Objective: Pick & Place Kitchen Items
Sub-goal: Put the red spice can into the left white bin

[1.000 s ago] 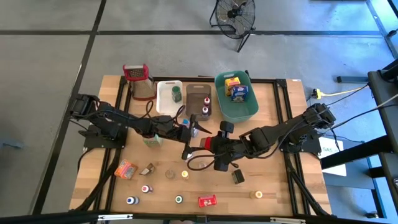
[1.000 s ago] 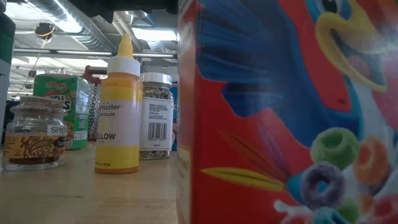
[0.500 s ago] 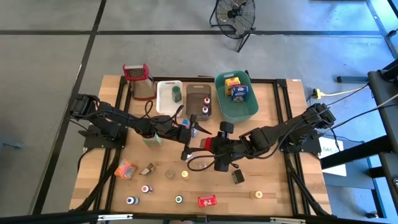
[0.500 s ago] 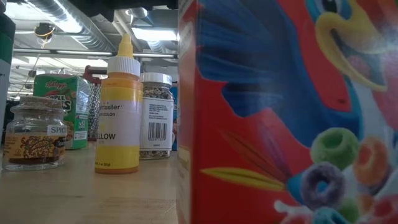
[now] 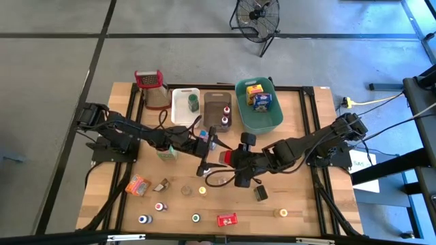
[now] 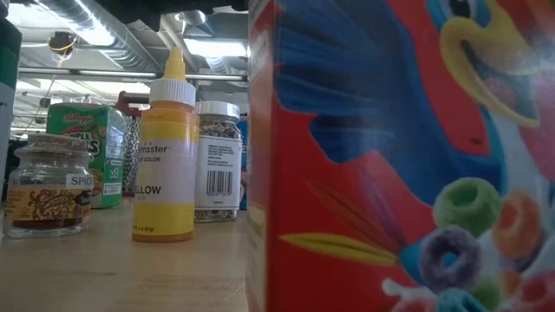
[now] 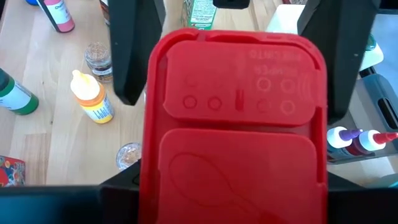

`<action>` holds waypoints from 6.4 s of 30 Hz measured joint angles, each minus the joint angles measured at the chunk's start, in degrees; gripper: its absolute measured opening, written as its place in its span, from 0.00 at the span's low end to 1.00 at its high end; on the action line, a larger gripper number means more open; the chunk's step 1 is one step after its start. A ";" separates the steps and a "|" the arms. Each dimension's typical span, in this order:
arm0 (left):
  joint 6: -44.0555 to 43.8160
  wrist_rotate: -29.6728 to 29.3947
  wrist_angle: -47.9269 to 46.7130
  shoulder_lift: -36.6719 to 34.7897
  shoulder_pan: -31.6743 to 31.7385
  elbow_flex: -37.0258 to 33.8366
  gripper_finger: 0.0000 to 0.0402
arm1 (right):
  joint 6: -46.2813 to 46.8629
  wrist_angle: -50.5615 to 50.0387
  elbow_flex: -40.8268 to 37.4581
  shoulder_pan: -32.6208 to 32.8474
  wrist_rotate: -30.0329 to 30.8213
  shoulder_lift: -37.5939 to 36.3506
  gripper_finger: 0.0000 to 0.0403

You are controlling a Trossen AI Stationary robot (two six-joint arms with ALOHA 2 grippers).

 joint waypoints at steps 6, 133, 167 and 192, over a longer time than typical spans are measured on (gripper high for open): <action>-0.40 -1.28 -0.02 0.00 0.27 0.00 0.74 | -0.09 0.02 0.00 -0.85 -1.43 0.00 0.48; -4.88 3.61 -10.20 1.53 2.97 3.89 0.46 | 12.67 -10.37 0.02 13.49 16.99 -6.05 0.53; -4.42 3.56 -10.69 1.62 2.97 3.89 0.46 | 9.44 -10.51 0.00 13.54 12.26 -6.05 0.01; -4.42 3.57 -10.71 1.62 2.97 3.89 0.46 | 6.95 -9.22 0.00 13.26 13.26 -6.03 0.01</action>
